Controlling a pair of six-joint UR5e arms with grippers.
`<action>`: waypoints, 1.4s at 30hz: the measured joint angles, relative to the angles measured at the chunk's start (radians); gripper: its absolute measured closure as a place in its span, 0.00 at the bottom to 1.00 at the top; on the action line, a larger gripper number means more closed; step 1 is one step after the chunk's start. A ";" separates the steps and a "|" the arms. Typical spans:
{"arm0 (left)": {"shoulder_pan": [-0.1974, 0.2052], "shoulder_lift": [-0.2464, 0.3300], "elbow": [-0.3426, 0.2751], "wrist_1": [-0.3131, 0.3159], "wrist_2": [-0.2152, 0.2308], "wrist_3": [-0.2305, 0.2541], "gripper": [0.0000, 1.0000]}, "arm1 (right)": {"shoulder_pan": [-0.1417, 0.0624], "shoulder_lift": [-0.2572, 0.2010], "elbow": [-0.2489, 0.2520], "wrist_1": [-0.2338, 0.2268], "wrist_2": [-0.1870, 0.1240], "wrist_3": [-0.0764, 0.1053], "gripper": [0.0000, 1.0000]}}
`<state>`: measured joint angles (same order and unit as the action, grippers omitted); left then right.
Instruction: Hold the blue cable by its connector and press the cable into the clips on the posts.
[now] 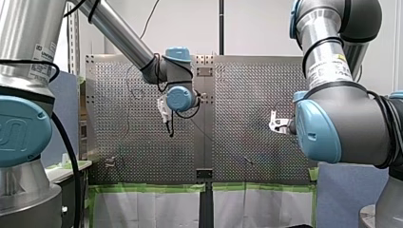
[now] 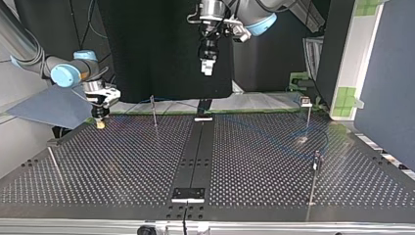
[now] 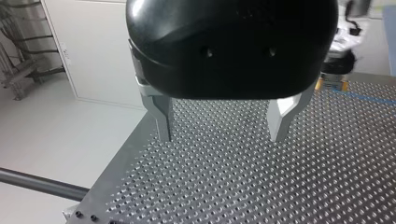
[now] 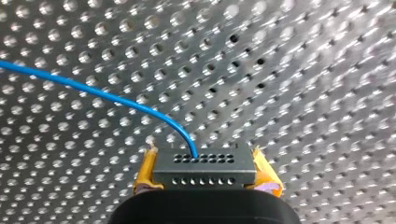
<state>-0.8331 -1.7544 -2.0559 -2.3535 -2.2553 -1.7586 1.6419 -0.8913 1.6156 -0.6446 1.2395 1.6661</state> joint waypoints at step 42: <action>-0.003 -0.001 -0.087 0.087 -0.006 0.008 0.00 | 0.025 -0.055 0.011 0.000 0.008 -0.005 1.00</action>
<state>-0.8364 -1.7553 -2.1430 -2.2664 -2.2618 -1.7502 1.6667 -0.9458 1.6268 -0.6444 1.2473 1.6616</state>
